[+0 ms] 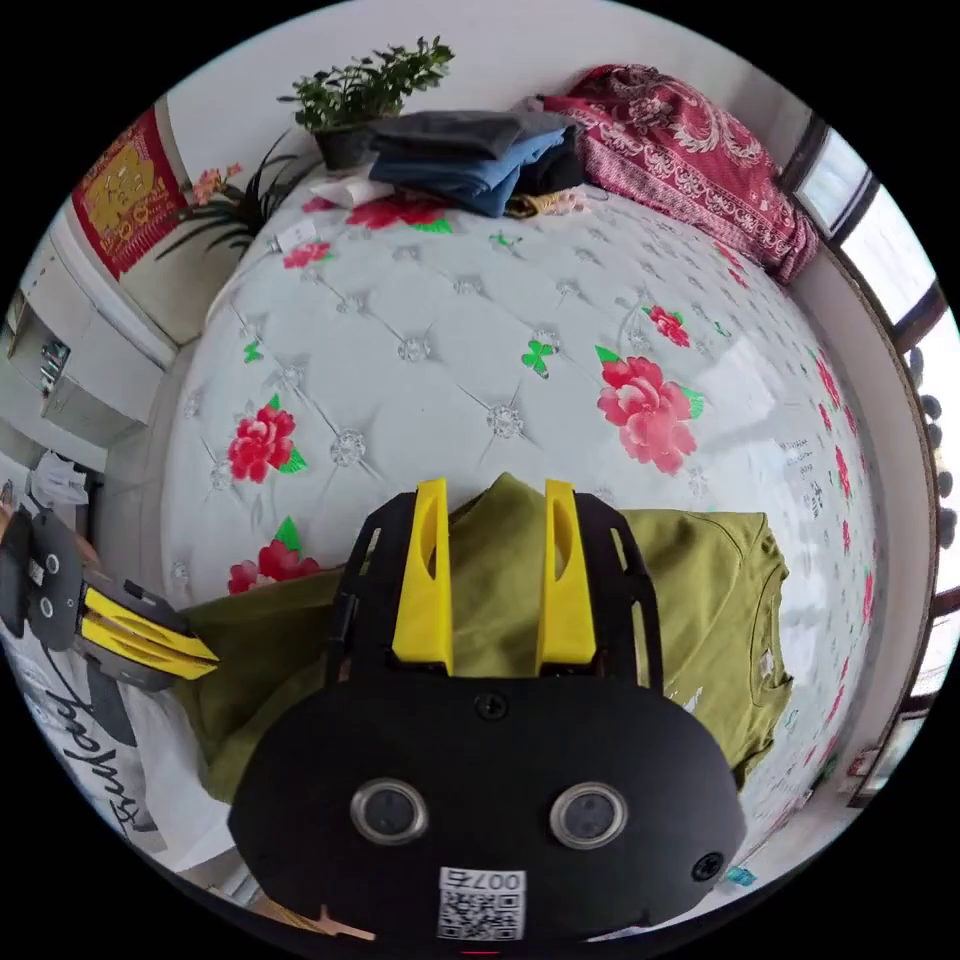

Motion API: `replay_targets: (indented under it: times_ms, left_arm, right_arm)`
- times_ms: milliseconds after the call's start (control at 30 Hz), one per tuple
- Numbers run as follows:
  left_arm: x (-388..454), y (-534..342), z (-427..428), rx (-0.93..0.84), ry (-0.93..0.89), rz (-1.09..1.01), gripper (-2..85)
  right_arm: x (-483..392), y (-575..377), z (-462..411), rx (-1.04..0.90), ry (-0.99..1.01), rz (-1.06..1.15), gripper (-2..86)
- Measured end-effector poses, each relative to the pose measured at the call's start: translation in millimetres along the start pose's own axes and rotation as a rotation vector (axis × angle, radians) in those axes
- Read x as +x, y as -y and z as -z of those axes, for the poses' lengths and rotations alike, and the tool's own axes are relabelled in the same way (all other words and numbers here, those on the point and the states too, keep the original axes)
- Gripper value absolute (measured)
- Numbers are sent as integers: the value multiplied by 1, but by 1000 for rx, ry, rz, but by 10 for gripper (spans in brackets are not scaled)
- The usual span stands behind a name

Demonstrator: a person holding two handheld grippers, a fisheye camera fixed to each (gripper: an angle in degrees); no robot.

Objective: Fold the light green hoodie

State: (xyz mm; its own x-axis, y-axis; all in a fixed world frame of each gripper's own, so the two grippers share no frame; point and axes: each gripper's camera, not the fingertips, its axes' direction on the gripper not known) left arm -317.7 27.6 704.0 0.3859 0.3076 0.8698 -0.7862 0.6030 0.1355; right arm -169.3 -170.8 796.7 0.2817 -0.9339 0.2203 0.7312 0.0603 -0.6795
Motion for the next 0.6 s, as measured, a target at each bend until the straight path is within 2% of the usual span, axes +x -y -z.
replay_targets:
  times_ms: [67, 133, 200, 300, 400, 533, 600]
  left_arm:
    - [-2, 3, -4, -19, 0, -14, -9]
    - [-3, 4, -6, -24, 2, -27, -9]
    - [-6, 5, -8, -27, 5, -38, -10]
    - [-13, 2, -6, -8, 45, -18, -10]
    - [-24, -1, -4, 13, 95, 16, -10]
    - [-45, 0, -5, 2, -10, 52, -10]
    - [-54, -1, -4, 5, -41, 66, -9]
  right_arm:
    - [-8, 7, -22, -84, -65, 61, 69]
    - [-14, 9, -24, -65, -125, 101, 50]
    - [-12, 18, -15, -11, -200, 40, 32]
    - [0, 33, -6, 87, -200, -80, 23]
    - [18, 50, -34, 56, -128, -197, 21]
    - [30, 45, -49, 27, -66, -199, 25]
    - [39, 23, -20, 108, -24, -187, 27]
